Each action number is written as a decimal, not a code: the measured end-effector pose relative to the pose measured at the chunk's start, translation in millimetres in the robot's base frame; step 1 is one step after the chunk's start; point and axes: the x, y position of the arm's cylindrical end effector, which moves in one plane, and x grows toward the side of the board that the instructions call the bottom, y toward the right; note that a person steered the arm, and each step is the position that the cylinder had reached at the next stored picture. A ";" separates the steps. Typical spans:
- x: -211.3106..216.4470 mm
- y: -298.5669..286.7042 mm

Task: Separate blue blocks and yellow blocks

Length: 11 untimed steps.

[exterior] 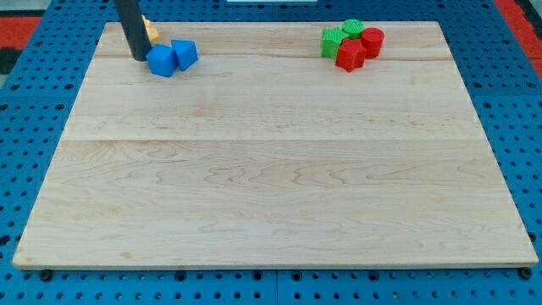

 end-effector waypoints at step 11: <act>-58.9 12.4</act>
